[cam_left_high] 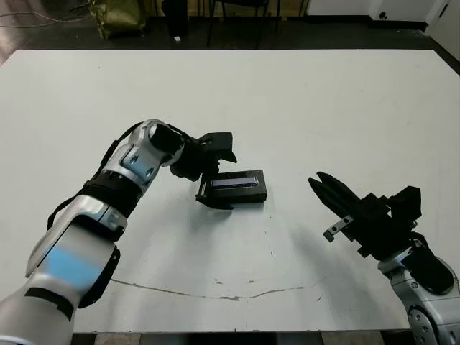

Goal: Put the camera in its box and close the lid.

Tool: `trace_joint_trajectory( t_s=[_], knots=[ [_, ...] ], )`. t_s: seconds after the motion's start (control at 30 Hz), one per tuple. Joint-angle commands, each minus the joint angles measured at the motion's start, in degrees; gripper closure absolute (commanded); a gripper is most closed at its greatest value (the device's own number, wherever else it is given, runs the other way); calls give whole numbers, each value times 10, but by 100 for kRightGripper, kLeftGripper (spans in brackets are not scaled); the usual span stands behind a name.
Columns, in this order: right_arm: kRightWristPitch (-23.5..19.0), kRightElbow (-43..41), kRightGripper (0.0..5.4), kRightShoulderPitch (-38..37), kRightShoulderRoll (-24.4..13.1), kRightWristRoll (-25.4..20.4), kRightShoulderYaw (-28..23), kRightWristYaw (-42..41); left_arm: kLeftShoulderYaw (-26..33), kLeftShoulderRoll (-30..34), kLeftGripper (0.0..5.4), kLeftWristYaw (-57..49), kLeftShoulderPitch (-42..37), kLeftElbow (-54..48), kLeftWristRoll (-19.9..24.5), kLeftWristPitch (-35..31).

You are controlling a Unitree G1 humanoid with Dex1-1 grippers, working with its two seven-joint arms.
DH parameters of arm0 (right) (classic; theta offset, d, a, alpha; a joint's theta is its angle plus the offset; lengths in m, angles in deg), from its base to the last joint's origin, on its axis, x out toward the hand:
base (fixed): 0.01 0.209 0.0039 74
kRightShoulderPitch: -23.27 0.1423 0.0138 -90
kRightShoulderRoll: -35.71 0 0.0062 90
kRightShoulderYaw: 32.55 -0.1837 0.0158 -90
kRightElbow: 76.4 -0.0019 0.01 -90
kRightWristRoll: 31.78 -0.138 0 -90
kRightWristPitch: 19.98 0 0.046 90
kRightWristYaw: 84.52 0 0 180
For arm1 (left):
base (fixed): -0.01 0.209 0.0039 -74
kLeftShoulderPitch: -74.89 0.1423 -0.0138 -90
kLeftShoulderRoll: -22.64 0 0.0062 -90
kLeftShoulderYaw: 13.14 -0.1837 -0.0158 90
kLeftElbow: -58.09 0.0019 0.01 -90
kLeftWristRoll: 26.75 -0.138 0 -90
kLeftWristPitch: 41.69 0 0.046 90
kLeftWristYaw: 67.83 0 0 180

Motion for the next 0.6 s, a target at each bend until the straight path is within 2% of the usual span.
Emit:
trace_joint_trajectory(
  t_s=[0.03, 0.1, 0.2, 0.3, 0.47, 0.6],
  knots=[
    [4, 9, 540, -7, 1, 3, 0, -1, 8, 13, 2, -5, 16, -10, 5, 0],
    [-8, -1, 540, -9, -1, 10, 1, 8, 12, 13, 2, 6, 16, -7, 14, 4],
    [4, 10, 540, -7, 1, 2, -1, -3, 19, 13, 2, 33, 12, 0, 35, 4],
    [-5, 5, 540, -8, 0, 6, -1, 3, 17, 15, 2, 67, 5, 6, 47, -5],
    [6, 8, 540, -8, 1, 12, 1, 0, 18, 14, 2, 106, 8, -14, 65, -58],
    [5, 11, 540, -7, 3, 7, -1, -2, 20, 20, 2, 112, 21, -53, 76, -74]
  ],
)
